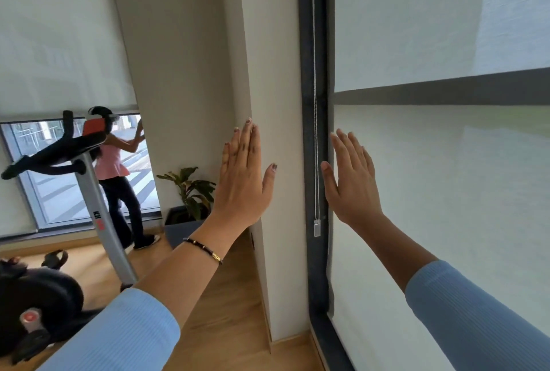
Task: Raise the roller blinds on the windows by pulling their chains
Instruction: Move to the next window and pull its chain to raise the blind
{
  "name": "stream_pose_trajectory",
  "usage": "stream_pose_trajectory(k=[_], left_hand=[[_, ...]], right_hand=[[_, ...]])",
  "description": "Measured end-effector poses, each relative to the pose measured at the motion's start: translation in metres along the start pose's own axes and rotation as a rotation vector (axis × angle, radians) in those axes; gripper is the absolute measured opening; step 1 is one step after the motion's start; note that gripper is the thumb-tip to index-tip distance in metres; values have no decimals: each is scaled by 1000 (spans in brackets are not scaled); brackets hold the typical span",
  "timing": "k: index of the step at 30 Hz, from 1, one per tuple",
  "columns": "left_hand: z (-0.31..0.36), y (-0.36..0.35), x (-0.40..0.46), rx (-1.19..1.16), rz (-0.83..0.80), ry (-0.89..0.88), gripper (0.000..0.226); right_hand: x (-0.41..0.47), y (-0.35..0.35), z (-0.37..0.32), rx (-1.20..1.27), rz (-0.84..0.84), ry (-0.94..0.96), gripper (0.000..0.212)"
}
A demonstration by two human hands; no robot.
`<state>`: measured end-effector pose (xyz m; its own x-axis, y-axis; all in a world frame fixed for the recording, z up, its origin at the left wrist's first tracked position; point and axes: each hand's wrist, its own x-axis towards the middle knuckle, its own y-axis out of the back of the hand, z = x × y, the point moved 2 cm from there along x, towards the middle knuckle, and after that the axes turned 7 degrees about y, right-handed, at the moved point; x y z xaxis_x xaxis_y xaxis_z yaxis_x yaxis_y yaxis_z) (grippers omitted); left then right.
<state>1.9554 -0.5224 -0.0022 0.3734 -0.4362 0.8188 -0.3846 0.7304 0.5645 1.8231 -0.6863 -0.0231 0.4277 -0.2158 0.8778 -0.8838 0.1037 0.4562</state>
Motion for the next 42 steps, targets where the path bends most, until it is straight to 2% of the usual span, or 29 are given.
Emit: stream_pose_trajectory(k=[9,14,19,22,24,28,31,36,39,42], left_hand=[[-84,-150,108,-64,-66,40,76],[-142,-233,168,-127,-104,-38,73],[-168,-314,232,-325,-204,-165,69],[-169,-353,266,-525,-258,-219,63],[-164,-378,286,-716,-343,-151,55],[-152,-435,321,-1174,-553,290,37],[-138,-464,346,-1378,-685,456,34],[-112,-494,382,-1412,-767,468,33],[-102,-511,398,-1383,-836,448,29],[-99,-529,404,-1348,-872,425,18]], right_hand=[[97,-164,104,-12,-7,-110,53],[136,-251,147,-31,29,-166,53],[173,-316,184,-57,84,-249,53],[192,-345,202,8,108,-371,52],[199,-362,215,53,131,-454,47],[207,-390,251,99,165,-589,32],[219,-410,279,123,173,-670,31],[241,-448,327,186,165,-783,39],[238,-459,347,164,186,-829,20],[227,-465,348,179,214,-849,16]])
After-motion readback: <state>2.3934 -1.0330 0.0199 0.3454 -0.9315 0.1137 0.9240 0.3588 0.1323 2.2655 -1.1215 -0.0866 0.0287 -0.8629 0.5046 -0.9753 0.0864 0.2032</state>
